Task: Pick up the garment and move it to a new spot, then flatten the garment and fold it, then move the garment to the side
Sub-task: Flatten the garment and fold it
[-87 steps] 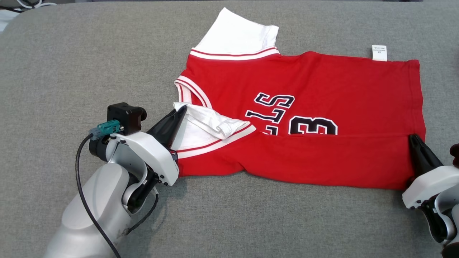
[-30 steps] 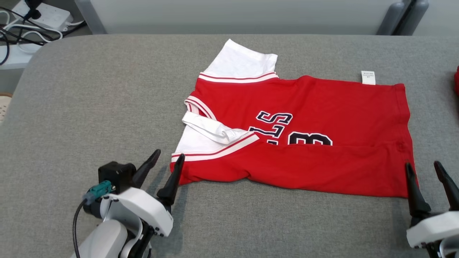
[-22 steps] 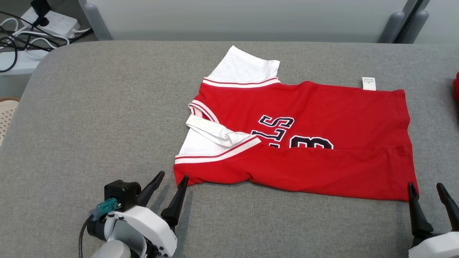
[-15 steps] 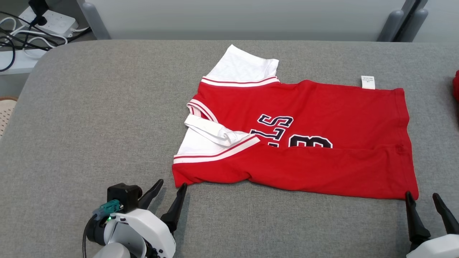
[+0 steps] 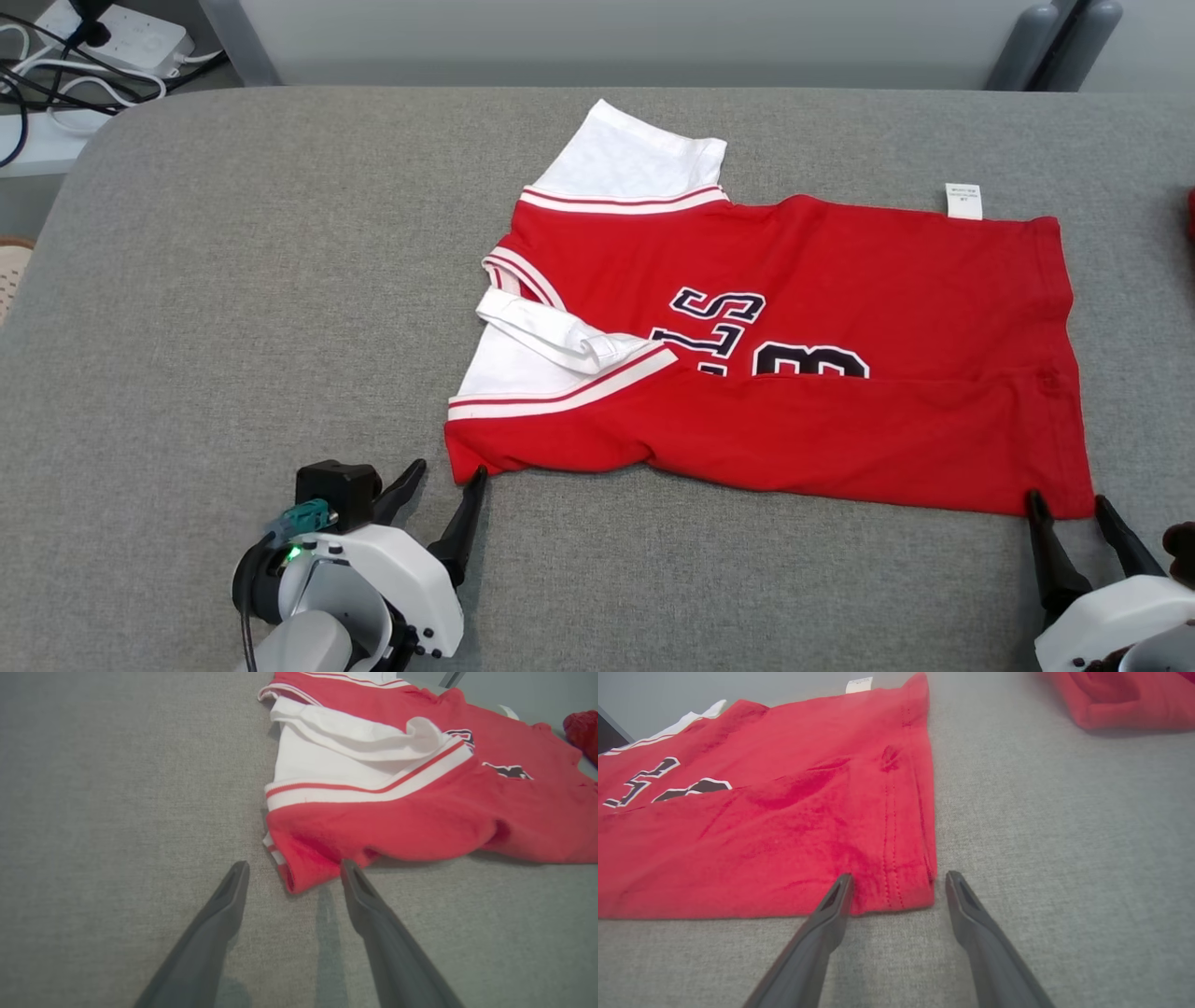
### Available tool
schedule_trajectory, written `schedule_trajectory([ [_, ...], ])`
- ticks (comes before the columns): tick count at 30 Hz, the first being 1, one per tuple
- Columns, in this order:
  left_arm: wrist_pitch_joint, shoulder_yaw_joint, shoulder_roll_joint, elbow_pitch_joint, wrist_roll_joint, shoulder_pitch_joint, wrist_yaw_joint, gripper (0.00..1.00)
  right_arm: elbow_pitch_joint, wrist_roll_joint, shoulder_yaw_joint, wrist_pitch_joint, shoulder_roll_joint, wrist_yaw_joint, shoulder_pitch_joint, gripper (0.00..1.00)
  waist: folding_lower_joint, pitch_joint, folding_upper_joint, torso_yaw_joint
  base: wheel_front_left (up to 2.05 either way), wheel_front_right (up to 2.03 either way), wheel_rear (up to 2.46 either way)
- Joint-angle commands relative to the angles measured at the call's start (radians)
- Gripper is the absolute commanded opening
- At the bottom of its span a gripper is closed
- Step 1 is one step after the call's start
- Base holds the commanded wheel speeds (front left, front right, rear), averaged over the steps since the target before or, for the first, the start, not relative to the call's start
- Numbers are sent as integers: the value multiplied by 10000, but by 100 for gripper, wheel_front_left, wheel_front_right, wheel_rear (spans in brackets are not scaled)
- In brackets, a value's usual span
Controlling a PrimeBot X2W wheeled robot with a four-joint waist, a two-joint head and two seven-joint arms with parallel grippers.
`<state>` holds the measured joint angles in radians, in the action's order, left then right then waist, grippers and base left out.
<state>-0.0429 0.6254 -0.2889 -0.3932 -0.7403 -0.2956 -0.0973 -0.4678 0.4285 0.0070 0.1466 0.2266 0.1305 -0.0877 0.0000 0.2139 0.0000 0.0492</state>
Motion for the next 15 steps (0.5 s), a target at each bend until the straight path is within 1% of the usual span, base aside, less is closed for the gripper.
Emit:
schedule_trajectory([
  [1,-119,-310,-152,82,79,-436,46,100,56,101,275,86,269,2,-264,100,0,22,0,22,0,0,0],
  [3,-150,-279,-124,-36,98,-501,73,100,-123,165,386,152,310,2,-381,100,0,42,0,54,0,0,0],
  [4,-166,-263,-106,-88,105,-529,86,100,-209,199,436,179,334,2,-423,92,0,46,0,73,0,0,0],
  [5,-182,-248,-90,-137,110,-555,101,100,-291,225,475,209,357,2,-461,51,0,48,0,92,0,0,0],
  [6,-204,-237,-72,-179,112,-584,120,100,-364,245,507,244,381,2,-501,43,0,56,0,111,0,0,0],
  [7,-226,-224,-54,-220,114,-611,141,100,-437,239,552,270,419,2,-538,27,0,61,0,128,0,0,0],
  [8,-243,-212,-33,-266,112,-639,161,100,-502,214,606,294,460,2,-574,0,0,67,0,143,0,0,0],
  [15,-267,-124,82,-686,53,-863,373,100,-758,216,795,439,611,2,-745,0,0,117,0,156,0,0,0],
])
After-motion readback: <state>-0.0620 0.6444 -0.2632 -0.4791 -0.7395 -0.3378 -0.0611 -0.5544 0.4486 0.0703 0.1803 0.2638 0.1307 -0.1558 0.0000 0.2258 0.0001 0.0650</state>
